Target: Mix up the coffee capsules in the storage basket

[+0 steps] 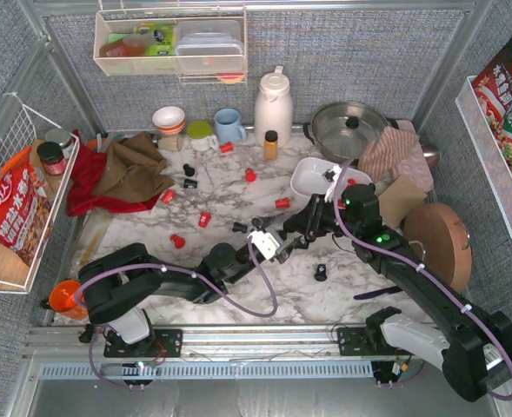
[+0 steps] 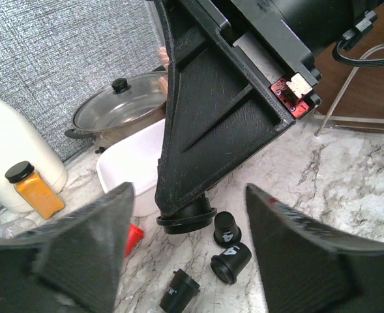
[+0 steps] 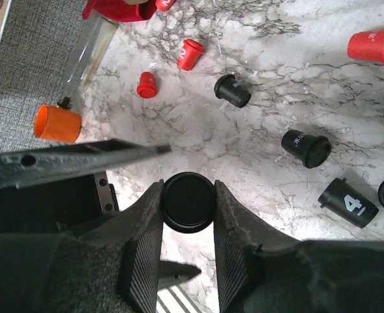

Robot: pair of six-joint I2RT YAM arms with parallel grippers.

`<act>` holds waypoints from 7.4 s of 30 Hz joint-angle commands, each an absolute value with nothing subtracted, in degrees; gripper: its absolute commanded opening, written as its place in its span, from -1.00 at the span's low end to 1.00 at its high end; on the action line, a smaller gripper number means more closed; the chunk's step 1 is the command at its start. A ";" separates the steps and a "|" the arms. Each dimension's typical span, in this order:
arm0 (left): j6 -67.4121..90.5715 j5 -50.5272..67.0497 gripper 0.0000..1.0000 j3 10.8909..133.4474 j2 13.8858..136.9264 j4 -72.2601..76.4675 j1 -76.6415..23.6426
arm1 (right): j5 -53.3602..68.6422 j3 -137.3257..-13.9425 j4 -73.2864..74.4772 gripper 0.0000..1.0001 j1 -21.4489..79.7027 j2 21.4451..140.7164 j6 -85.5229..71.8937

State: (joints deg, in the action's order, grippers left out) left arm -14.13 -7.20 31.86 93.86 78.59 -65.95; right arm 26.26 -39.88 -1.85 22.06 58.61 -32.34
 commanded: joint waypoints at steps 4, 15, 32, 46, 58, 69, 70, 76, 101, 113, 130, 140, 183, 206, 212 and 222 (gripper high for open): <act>-12.63 -9.72 0.99 29.16 92.86 83.19 -66.01 | 21.80 -41.30 -1.65 -0.89 22.10 59.32 -33.48; -2.87 -19.56 0.99 26.16 90.99 72.75 -66.07 | -21.53 -44.39 -4.13 -0.89 20.59 66.56 -16.59; 9.92 -27.98 0.99 43.37 98.32 37.70 -62.86 | -21.56 -57.52 -1.10 0.56 12.22 85.91 -14.86; 30.77 -27.92 0.90 66.31 109.59 4.48 -61.00 | -10.33 -43.35 1.22 0.58 12.83 65.03 -23.12; 43.02 -30.54 0.34 72.01 115.04 -2.95 -61.09 | -8.41 -42.20 1.93 0.58 12.88 62.49 -23.46; 43.37 -30.45 -0.03 71.78 116.52 -2.29 -61.08 | -7.31 -42.55 2.89 0.58 12.83 61.45 -23.13; 42.79 -30.55 -0.09 71.10 116.08 -1.44 -61.12 | -7.25 -42.50 2.90 0.58 12.83 61.28 -23.12; 32.72 -29.18 -0.22 62.76 108.54 12.40 -61.35 | -2.22 -43.48 3.91 0.58 12.83 60.67 -23.21; -29.82 -8.68 -0.27 27.64 104.65 95.97 -70.45 | 24.45 -48.15 14.18 0.09 23.03 63.67 -15.56; -29.97 -11.65 -0.28 26.66 103.52 95.97 -70.41 | 22.27 -48.69 17.84 -0.06 27.18 64.08 -12.01; -27.19 -13.06 0.56 27.68 103.63 95.98 -71.35 | 18.51 -49.63 17.02 -0.53 30.49 65.91 -11.42; -16.86 -27.25 0.99 25.29 101.79 95.89 -71.37 | -10.32 -49.95 14.01 -0.83 30.26 63.54 -13.60; 42.96 -37.33 0.70 79.08 121.51 -5.52 -69.85 | -9.14 -45.82 5.15 0.61 9.84 64.69 -25.21; 37.89 -41.45 -0.05 77.06 120.52 0.00 -70.15 | -3.11 -42.81 5.78 0.60 9.84 60.77 -25.05; 29.92 -41.29 -0.05 69.01 114.55 11.12 -70.14 | 2.11 -42.98 5.42 0.61 10.08 59.24 -23.86; 9.81 -34.14 -0.04 52.16 101.13 33.42 -70.14 | 16.93 -45.06 5.47 0.55 14.37 60.09 -21.12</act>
State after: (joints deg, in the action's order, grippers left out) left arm 20.21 -39.22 56.55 105.45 20.97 -70.19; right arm 9.23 -43.48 5.87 12.34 59.44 -23.24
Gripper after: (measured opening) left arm 0.537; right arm 0.781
